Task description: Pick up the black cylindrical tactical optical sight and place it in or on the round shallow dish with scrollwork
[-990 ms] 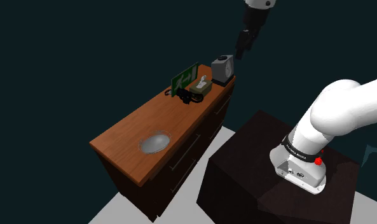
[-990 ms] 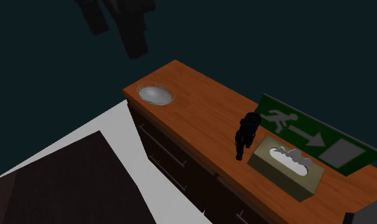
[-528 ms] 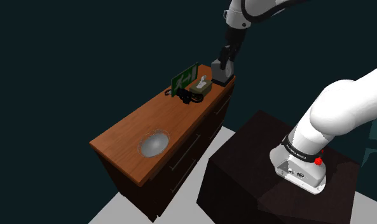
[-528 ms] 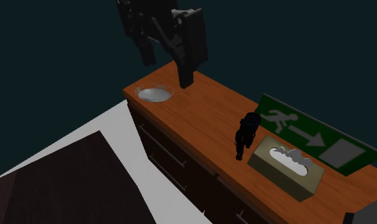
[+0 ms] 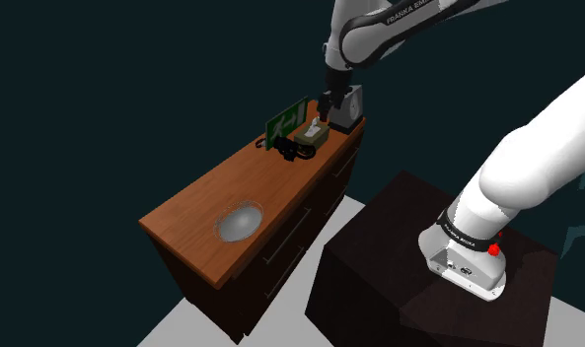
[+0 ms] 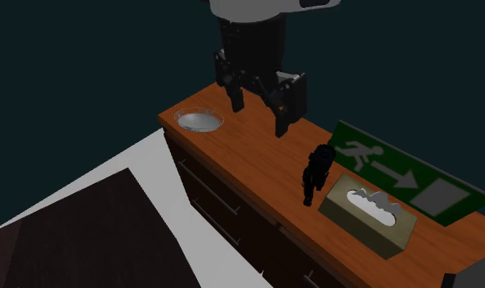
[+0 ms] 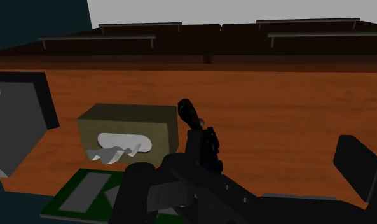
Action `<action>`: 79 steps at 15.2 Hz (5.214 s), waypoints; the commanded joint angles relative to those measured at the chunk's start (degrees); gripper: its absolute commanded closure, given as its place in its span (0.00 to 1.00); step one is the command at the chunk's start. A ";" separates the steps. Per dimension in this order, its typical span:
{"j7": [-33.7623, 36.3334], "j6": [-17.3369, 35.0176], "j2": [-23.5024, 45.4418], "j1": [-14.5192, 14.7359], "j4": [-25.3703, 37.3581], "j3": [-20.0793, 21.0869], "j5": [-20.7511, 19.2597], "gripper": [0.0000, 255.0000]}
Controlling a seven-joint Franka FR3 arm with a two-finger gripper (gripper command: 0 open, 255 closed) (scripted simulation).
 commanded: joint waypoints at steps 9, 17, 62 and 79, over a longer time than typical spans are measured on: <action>2.57 12.62 22.94 -0.83 11.17 -0.65 -5.29 0.00; 3.73 16.95 41.10 -0.07 25.70 -2.25 -8.21 0.00; 2.13 13.20 47.33 -0.53 36.19 -2.17 -7.93 1.00; 13.13 11.06 35.83 7.52 25.46 -0.37 -9.63 1.00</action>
